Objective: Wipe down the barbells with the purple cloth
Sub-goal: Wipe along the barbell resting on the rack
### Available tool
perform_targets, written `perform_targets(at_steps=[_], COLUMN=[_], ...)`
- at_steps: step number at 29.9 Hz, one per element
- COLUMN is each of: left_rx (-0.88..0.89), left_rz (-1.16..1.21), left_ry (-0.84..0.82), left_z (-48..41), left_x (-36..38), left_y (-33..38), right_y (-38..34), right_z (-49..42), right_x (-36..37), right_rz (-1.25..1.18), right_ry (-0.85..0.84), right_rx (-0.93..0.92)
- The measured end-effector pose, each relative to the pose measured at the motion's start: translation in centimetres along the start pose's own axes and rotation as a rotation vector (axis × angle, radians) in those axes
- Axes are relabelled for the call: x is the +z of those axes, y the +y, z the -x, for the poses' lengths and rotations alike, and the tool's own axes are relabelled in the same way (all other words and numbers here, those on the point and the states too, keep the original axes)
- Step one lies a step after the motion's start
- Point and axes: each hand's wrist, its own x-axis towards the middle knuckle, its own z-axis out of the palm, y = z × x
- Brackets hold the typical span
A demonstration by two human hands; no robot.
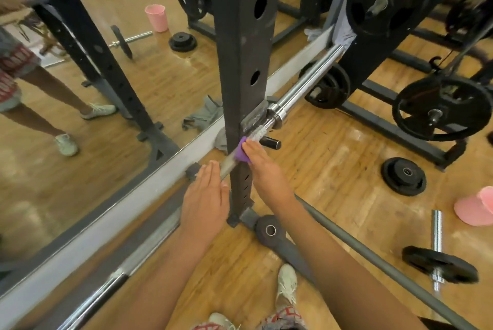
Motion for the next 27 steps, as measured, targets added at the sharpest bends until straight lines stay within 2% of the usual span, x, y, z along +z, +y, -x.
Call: perform_targets(at_steps=[4, 7, 12, 15, 18, 23, 27], left_rx=[-0.017, -0.044, -0.075, -0.095, -0.092, -0.091, -0.091], left_rz=[-0.041, -0.039, -0.023, -0.019, -0.031, -0.027, -0.061], left_ry=[0.031, 0.069, 0.114, 0.118, 0.113, 0.126, 0.153], left_z=[0.0, 0.0, 0.3, 0.3, 0.4, 0.7, 0.5], left_x=[0.7, 1.1, 1.3, 1.2, 1.0, 0.9, 0.7], left_y=[-0.2, -0.1, 0.3, 0.5, 0.7, 0.4, 0.7], right_y=[-0.2, 0.8, 0.4, -0.1, 0.1, 0.0, -0.8], right_z=[-0.7, -2.3, -3.4, -2.2, -2.9, -3.5, -2.3], right_x=[-1.1, -2.8, -5.0, -3.9, -5.9, -6.1, -4.8], right_rz=[0.157, 0.301, 0.383, 0.363, 0.391, 0.401, 0.335], right_ry=[-0.142, -0.160, -0.311, -0.384, -0.461, -0.429, -0.455], right_rx=[-0.219, -0.360, -0.289, -0.348, -0.375, -0.283, -0.360])
